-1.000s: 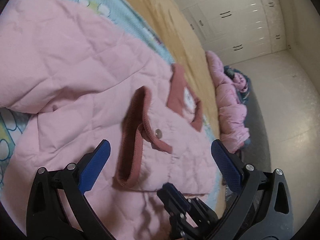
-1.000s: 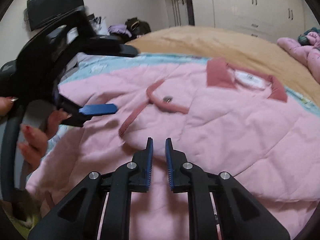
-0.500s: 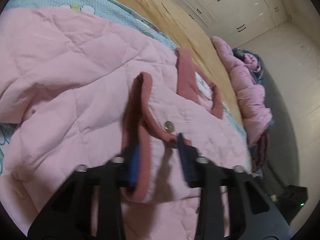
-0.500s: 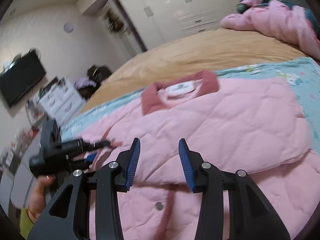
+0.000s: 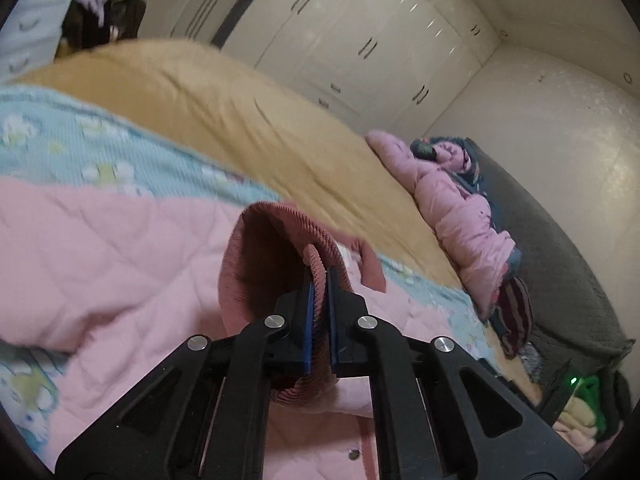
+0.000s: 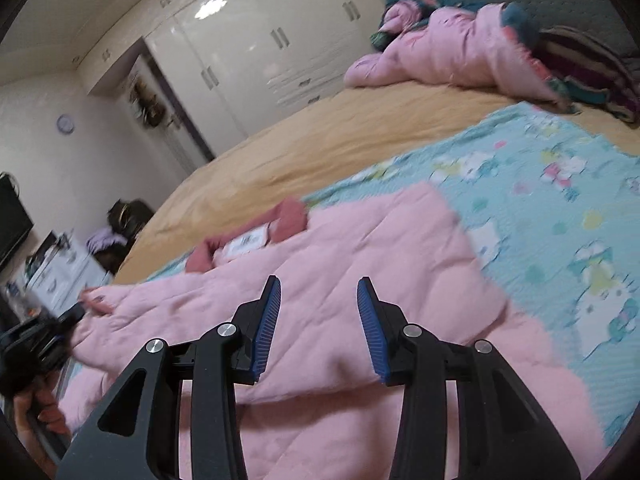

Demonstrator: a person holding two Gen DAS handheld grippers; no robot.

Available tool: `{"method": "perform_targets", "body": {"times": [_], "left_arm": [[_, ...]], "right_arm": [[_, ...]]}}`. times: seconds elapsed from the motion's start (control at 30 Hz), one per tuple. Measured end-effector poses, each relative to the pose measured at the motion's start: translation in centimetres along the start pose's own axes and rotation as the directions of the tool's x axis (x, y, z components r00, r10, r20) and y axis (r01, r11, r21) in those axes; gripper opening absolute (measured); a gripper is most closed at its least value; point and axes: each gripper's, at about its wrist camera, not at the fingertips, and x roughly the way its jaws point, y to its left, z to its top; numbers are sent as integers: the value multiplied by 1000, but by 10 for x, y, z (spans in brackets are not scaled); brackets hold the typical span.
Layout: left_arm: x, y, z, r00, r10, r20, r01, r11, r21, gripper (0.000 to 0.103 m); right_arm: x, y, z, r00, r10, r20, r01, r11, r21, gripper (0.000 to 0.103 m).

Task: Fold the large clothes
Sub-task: 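Grasp the jacket front placket edge with the left tool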

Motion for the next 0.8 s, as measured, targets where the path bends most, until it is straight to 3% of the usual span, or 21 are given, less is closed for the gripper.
{"method": "perform_targets", "body": {"times": [0.07, 0.17, 0.27, 0.33, 0.43, 0.5, 0.7, 0.8], "left_arm": [[0, 8, 1, 999, 41, 9, -41, 999, 8, 0], [13, 30, -4, 996, 78, -36, -80, 996, -43, 0], [30, 52, -16, 982, 156, -104, -163, 985, -61, 0], [35, 60, -19, 979, 161, -121, -172, 981, -86, 0], [41, 63, -24, 969, 201, -143, -212, 975, -63, 0], [46, 68, -29, 962, 217, -168, -230, 971, -60, 1], [66, 78, -44, 935, 255, -246, -274, 961, -46, 1], [70, 76, -49, 929, 274, -248, -288, 957, -22, 1]], "right_arm": [[11, -5, 13, 999, -20, -27, 20, 1000, -4, 53], [37, -15, 18, 996, -48, -74, 49, 999, 15, 53], [60, -20, 12, 986, -75, -146, 76, 997, -3, 53], [69, -23, 8, 981, -84, -174, 83, 996, -14, 53], [82, -31, 0, 958, -157, -241, 150, 988, -49, 52], [91, -43, -7, 948, -160, -277, 156, 987, -35, 52], [101, -62, -16, 946, -129, -296, 140, 990, 17, 48], [100, -55, -18, 945, -152, -290, 156, 988, -9, 48]]}}
